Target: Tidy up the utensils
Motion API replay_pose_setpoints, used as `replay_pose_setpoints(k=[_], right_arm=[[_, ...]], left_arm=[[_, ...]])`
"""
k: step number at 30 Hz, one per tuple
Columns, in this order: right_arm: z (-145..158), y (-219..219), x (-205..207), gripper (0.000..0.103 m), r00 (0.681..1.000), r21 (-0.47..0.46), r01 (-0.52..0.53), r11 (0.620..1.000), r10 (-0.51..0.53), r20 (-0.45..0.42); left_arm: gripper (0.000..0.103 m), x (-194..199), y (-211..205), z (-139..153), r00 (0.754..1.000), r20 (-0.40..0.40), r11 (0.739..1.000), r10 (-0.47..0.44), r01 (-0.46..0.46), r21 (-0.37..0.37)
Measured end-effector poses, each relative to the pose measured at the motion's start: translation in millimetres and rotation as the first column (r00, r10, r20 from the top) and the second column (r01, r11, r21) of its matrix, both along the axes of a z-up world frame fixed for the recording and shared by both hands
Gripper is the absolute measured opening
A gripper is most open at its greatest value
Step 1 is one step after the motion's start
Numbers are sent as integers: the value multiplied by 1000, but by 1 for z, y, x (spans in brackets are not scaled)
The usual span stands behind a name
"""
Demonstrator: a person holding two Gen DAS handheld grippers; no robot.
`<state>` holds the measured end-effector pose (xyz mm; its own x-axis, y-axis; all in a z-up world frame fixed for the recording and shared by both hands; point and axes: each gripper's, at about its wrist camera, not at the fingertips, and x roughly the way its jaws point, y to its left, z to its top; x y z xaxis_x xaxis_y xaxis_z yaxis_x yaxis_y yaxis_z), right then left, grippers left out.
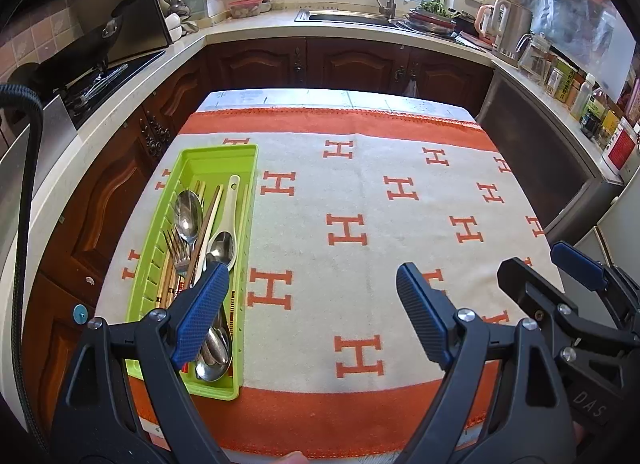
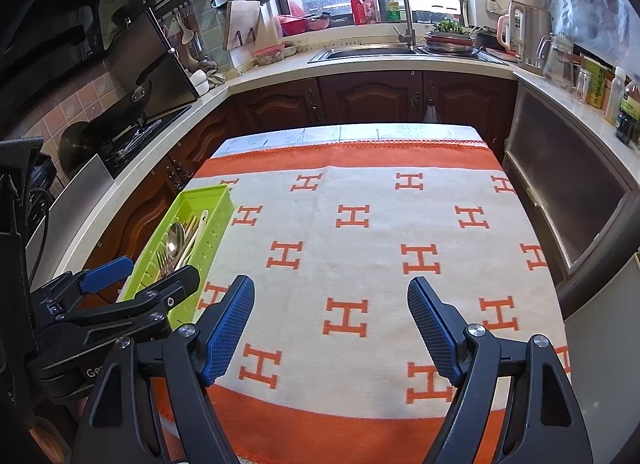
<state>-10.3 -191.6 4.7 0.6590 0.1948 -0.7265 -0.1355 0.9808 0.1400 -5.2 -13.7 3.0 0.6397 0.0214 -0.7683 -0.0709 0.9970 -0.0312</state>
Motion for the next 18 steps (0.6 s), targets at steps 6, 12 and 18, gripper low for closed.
replay_pose_setpoints(k=[6, 12, 18], right_arm=[[0, -3, 1, 80, 1000, 3, 1, 1000, -1, -2], [0, -3, 1, 80, 1000, 1, 1, 1000, -1, -1], [-2, -4, -1, 80, 1000, 6, 3, 1000, -3, -6]], left_arm=[[84, 1, -1, 1, 1000, -2, 1000, 0, 0, 2], [84, 1, -1, 1, 1000, -3, 1000, 0, 0, 2], [84, 0, 1, 0, 1000, -7, 1000, 0, 0, 3]])
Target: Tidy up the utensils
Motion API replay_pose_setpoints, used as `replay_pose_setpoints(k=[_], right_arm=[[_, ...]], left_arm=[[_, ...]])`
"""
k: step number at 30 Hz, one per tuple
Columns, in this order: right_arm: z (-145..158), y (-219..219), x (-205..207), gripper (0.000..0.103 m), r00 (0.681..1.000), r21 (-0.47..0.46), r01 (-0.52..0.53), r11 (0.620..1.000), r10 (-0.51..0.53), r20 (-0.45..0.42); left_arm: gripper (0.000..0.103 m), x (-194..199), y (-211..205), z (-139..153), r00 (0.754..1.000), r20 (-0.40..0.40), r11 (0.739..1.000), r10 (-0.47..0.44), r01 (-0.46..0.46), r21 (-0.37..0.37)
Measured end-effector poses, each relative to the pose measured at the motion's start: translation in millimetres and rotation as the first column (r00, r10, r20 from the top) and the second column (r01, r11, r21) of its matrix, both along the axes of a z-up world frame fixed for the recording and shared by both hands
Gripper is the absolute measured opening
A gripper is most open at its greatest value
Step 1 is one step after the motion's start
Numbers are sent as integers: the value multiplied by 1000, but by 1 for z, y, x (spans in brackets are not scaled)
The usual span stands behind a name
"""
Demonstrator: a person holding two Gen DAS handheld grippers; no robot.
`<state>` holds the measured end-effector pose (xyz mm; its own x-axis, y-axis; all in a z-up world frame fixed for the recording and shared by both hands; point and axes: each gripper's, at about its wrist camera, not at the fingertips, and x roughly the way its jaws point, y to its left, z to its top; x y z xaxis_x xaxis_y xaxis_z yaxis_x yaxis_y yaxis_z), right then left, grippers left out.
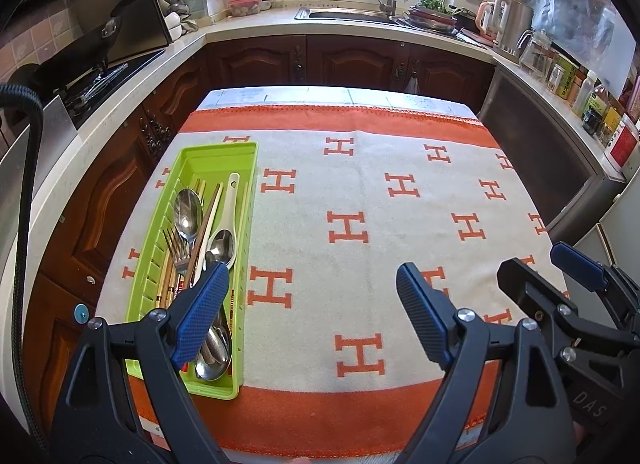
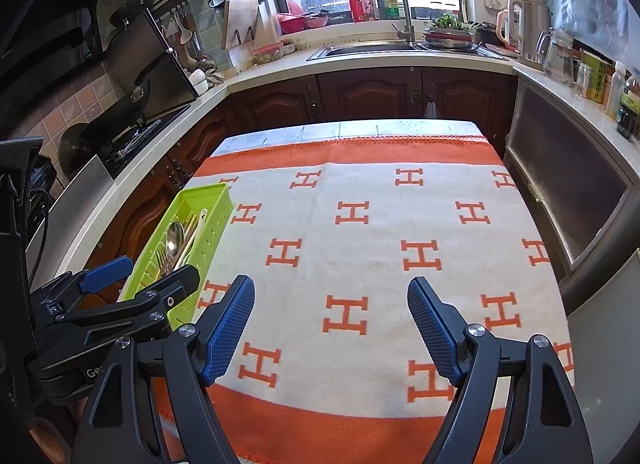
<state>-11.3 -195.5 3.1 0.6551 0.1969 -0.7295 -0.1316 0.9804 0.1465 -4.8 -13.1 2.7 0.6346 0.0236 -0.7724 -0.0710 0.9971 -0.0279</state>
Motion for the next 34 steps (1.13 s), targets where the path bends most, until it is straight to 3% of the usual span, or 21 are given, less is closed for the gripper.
replay_pose_setpoints(k=[34], right_arm=[[-4, 4, -7, 80, 1000, 10, 5, 1000, -5, -12]], left_arm=[[84, -8, 3, -4, 1000, -12, 1000, 1, -1, 8]])
